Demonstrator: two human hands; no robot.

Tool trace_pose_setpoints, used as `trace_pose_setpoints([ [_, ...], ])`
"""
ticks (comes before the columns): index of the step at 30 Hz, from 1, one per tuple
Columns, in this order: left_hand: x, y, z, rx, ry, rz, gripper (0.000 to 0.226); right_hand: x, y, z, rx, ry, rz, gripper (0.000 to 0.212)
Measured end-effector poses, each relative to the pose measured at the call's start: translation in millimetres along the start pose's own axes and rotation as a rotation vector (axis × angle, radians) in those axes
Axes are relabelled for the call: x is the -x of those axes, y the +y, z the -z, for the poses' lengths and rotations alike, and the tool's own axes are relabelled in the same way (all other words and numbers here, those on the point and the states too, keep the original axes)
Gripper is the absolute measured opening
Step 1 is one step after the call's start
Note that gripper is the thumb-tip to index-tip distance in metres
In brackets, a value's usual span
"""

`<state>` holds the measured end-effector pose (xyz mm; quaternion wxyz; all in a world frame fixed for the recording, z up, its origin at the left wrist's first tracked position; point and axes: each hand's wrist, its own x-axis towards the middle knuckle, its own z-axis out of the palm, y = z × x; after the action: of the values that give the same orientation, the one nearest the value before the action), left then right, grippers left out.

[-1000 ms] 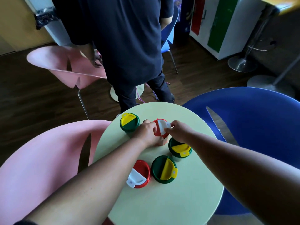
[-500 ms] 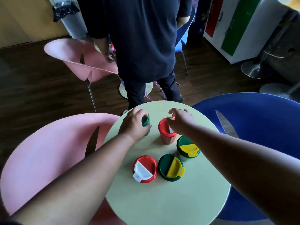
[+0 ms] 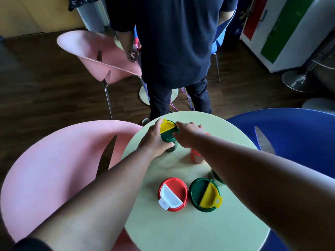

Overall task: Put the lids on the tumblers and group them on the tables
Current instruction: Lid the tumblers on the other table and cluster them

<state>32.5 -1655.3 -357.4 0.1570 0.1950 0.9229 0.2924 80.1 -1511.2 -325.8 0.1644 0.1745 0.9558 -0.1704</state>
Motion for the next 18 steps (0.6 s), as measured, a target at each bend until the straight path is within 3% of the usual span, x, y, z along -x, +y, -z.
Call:
trace_pose_setpoints([
  [10,16,-4,5,-0.012,-0.012,0.026,0.101,7,3,-3,-0.014,0.046,0.002,0.035],
  [18,56,1,-2,-0.012,-0.010,0.061,0.101,46,4,-2,0.156,0.051,0.099,0.032],
])
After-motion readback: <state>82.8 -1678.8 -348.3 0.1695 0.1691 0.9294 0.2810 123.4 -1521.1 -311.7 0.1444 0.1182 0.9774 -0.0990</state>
